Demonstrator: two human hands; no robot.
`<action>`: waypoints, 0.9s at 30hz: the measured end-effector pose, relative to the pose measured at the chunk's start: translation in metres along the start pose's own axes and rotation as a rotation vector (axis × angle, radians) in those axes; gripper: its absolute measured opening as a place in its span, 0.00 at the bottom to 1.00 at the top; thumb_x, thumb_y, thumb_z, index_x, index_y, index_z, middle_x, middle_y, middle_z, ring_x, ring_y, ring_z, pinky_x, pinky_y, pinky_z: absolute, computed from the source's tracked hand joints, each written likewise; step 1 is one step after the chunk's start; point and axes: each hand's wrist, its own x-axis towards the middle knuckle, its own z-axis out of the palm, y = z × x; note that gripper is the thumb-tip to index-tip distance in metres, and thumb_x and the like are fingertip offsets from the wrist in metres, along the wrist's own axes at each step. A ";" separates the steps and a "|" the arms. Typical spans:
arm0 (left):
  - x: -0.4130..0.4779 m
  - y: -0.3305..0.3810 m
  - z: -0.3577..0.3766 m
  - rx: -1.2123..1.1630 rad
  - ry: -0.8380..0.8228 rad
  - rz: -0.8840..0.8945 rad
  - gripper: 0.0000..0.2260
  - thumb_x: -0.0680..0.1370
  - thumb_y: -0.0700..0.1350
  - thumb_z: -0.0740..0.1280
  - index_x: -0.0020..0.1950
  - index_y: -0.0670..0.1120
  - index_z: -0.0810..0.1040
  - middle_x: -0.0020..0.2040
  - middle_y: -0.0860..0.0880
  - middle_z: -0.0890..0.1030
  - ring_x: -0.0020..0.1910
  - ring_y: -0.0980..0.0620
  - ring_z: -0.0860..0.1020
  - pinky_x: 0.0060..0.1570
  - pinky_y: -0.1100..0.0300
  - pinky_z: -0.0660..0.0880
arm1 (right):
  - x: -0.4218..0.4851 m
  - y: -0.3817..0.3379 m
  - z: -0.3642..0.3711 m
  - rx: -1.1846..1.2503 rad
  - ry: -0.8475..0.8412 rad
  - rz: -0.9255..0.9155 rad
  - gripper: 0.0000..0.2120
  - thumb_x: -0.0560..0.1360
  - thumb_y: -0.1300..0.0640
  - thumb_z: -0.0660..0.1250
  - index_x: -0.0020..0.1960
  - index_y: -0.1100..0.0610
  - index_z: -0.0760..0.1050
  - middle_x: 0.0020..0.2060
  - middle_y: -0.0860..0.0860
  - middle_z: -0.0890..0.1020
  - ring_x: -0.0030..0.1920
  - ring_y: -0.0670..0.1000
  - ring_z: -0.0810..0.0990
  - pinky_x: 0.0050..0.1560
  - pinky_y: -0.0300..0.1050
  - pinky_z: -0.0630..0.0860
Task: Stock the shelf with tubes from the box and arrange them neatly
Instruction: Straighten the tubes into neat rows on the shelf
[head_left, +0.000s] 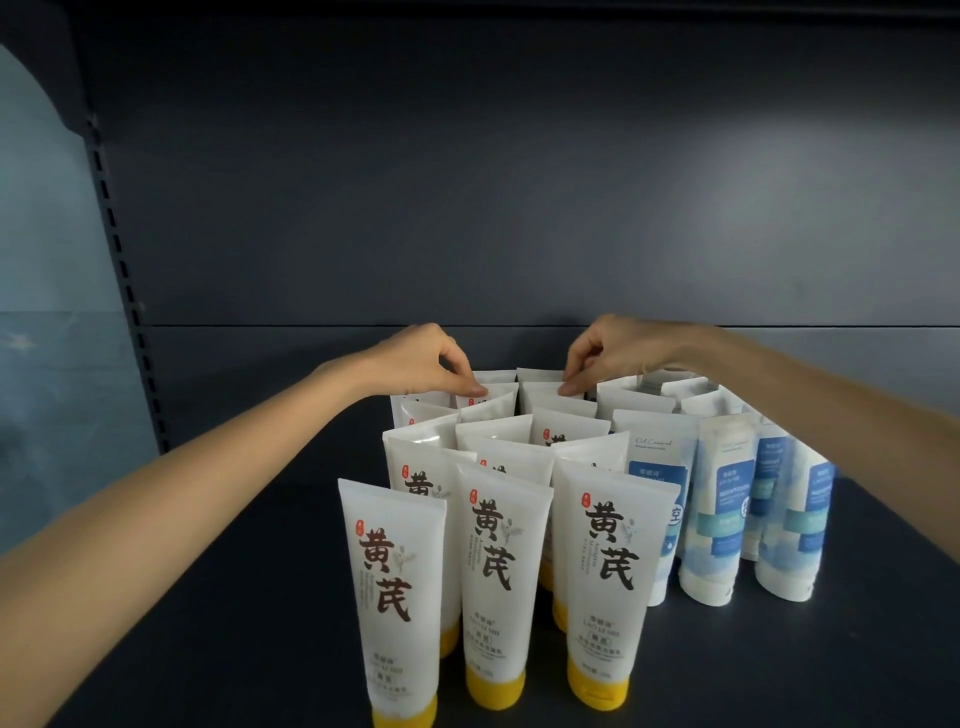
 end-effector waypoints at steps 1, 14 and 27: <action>-0.001 0.000 -0.001 0.008 -0.003 0.000 0.03 0.71 0.52 0.73 0.39 0.55 0.84 0.36 0.63 0.79 0.40 0.71 0.76 0.40 0.70 0.68 | -0.001 -0.001 0.000 -0.011 -0.004 0.001 0.06 0.71 0.51 0.73 0.44 0.53 0.83 0.44 0.49 0.85 0.44 0.44 0.78 0.50 0.33 0.72; -0.047 0.008 -0.045 -0.019 -0.129 -0.018 0.18 0.61 0.64 0.70 0.46 0.58 0.85 0.44 0.65 0.81 0.47 0.68 0.77 0.49 0.68 0.70 | -0.008 -0.038 -0.003 0.131 -0.052 -0.205 0.06 0.71 0.49 0.72 0.47 0.48 0.83 0.45 0.42 0.85 0.47 0.38 0.81 0.47 0.24 0.73; -0.064 -0.005 -0.029 0.002 -0.004 -0.001 0.01 0.70 0.47 0.74 0.39 0.54 0.84 0.44 0.53 0.78 0.33 0.69 0.74 0.33 0.75 0.67 | 0.005 -0.056 0.026 0.034 -0.084 -0.244 0.05 0.70 0.52 0.74 0.41 0.54 0.83 0.34 0.52 0.80 0.35 0.46 0.72 0.40 0.34 0.70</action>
